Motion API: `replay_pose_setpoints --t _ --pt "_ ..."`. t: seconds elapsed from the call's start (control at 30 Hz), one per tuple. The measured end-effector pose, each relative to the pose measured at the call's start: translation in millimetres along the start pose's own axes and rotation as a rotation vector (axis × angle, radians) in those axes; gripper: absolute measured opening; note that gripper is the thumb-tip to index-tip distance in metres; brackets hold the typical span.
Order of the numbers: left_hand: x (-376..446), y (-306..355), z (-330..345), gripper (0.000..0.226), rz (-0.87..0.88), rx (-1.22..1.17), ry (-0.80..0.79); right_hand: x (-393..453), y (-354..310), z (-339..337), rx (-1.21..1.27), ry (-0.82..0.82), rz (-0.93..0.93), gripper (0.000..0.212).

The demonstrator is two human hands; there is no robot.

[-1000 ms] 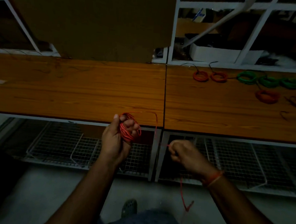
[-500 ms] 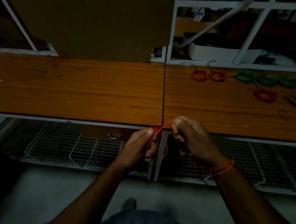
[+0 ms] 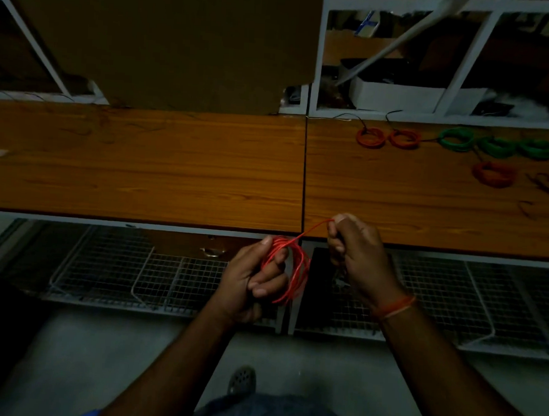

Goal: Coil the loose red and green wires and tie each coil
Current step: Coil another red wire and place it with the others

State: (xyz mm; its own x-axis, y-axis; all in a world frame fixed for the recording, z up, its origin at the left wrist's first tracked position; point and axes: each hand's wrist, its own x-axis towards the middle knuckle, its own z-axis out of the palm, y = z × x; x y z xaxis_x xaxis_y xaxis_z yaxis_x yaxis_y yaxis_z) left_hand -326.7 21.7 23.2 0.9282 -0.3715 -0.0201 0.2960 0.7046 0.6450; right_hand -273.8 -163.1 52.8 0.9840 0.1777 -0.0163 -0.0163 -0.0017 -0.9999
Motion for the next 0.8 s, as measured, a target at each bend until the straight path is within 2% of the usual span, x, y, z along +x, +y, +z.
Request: replay_pose_setpoints --t 0.17,0.3,0.43,0.5,0.57,0.63,0.73,0.8 --pt "1 3 -6 0.039 -0.014 -0.135 0.024 -5 -7 2 -0.022 -0.086 0.078 0.031" --pt "2 1 -5 0.044 0.057 -0.059 0.182 -18 2 11 -0.059 -0.226 0.210 0.055" --pt "2 -6 -4 0.044 0.072 0.022 0.229 -16 18 18 -0.037 -0.193 0.288 0.047" --pt "1 -9 -1 0.043 0.067 0.050 0.235 -13 25 19 0.028 -0.204 0.299 0.058" --pt "1 -10 4 0.038 0.052 0.012 0.248 -11 33 19 0.082 -0.227 0.288 0.057" --pt "0 -12 6 0.037 0.023 -0.117 0.232 -9 36 17 0.128 -0.232 0.273 0.049" --pt "-2 -16 1 0.037 -0.032 -0.354 0.094 -7 39 19 0.164 -0.280 0.287 0.039" --pt "-2 -18 -3 0.038 -0.053 -0.429 0.015 -8 42 22 0.228 -0.319 0.294 0.032"
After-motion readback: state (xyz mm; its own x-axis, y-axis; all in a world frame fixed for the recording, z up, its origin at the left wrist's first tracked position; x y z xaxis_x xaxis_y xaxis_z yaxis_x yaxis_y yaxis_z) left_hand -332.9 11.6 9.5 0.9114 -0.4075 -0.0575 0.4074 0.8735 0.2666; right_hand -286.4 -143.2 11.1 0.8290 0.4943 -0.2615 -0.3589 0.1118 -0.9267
